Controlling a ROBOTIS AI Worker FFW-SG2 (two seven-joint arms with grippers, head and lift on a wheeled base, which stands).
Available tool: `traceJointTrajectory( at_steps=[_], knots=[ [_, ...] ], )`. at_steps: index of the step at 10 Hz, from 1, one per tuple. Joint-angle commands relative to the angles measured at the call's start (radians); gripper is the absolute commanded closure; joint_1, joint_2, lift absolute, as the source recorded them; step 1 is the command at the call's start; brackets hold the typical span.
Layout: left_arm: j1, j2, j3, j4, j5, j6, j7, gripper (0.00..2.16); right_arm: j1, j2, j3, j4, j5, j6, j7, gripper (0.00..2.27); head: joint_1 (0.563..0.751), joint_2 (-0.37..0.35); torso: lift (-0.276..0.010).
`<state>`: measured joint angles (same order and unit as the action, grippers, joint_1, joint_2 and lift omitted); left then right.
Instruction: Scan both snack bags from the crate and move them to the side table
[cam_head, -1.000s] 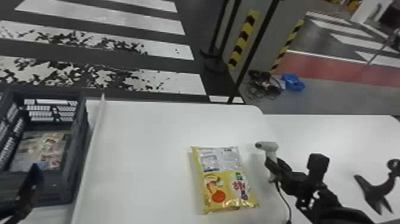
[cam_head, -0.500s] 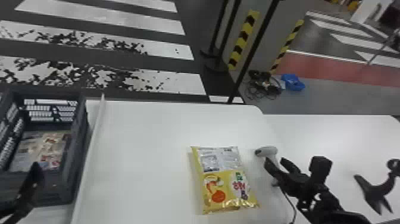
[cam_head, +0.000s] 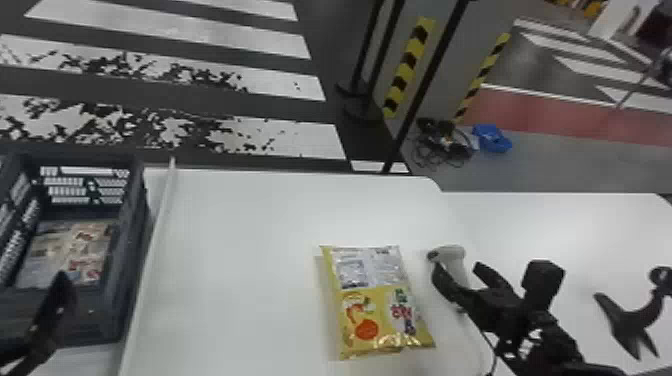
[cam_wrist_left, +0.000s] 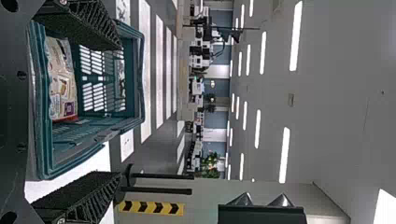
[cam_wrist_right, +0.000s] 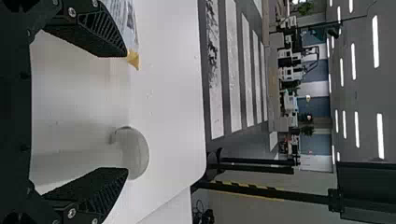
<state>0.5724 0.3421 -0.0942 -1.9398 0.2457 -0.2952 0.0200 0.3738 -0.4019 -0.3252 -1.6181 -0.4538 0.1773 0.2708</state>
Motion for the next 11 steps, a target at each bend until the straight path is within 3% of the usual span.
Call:
traceJointTrajectory(
  at_steps=[1,5,9,10,11],
  knots=[
    [-0.008,0.0,-0.009,0.005,0.0,0.0,0.0,0.03,0.046,0.046,-0.008,-0.155,0.004,0.144,0.001,0.13,0.695,-0.312,-0.095],
    [-0.009,0.005,-0.01,0.007,0.0,-0.003,0.002,0.03,0.004,0.071,0.087,-0.192,0.038,0.276,0.051,0.13,0.695,-0.21,-0.095],
    [-0.012,0.002,-0.01,0.001,0.001,0.0,0.0,0.03,-0.061,0.078,0.146,-0.118,0.092,0.285,0.11,0.18,0.695,-0.136,-0.095],
    [-0.014,0.002,-0.01,0.001,0.001,0.003,0.0,0.03,-0.078,0.078,0.163,-0.092,0.119,0.301,0.108,0.34,0.695,-0.132,-0.095],
    [-0.019,0.003,-0.01,0.001,0.001,0.003,0.0,0.03,-0.107,0.077,0.176,-0.048,0.136,0.328,0.107,0.84,0.695,-0.13,-0.095]
  ],
)
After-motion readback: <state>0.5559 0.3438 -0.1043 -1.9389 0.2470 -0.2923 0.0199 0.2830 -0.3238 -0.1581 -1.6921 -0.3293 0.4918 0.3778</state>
